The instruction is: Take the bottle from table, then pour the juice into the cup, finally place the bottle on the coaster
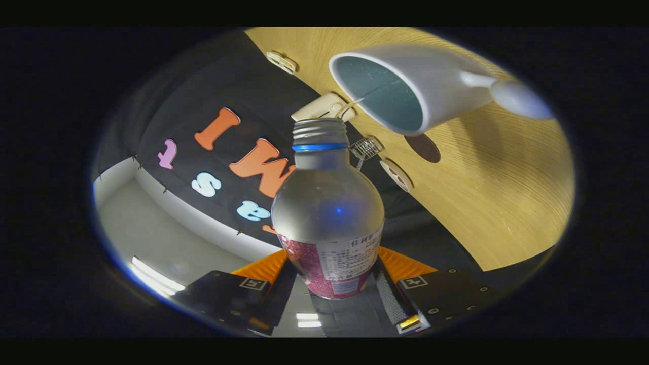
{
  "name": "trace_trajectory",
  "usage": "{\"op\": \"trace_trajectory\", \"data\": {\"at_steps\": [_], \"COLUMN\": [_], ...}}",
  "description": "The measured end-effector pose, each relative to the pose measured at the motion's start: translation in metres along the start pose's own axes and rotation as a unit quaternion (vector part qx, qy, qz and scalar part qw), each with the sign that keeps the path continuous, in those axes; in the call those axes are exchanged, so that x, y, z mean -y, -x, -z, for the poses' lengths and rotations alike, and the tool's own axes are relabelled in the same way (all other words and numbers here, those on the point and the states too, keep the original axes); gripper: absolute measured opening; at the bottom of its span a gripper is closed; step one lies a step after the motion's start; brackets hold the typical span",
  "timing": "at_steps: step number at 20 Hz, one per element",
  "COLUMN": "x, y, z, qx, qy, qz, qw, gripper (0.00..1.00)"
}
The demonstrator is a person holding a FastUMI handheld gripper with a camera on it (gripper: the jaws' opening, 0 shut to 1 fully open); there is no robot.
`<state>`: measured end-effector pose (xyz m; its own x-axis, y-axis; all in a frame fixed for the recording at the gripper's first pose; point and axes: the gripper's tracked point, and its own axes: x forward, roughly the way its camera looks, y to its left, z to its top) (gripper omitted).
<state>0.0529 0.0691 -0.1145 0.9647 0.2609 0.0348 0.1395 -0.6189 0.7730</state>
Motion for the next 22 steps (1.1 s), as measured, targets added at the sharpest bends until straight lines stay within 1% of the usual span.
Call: {"op": "trace_trajectory", "data": {"at_steps": [14, 20, 22], "x": [-0.006, -0.016, -0.015], "y": [0.002, 0.007, 0.006], "z": [0.002, 0.0, 0.0], "qx": [-0.006, 0.001, 0.001], "qy": [-0.017, -0.034, -0.031], "qz": [-0.037, -0.062, -0.062], "qw": [0.999, 0.997, 0.998], "gripper": [0.78, 0.78, 0.78]}}
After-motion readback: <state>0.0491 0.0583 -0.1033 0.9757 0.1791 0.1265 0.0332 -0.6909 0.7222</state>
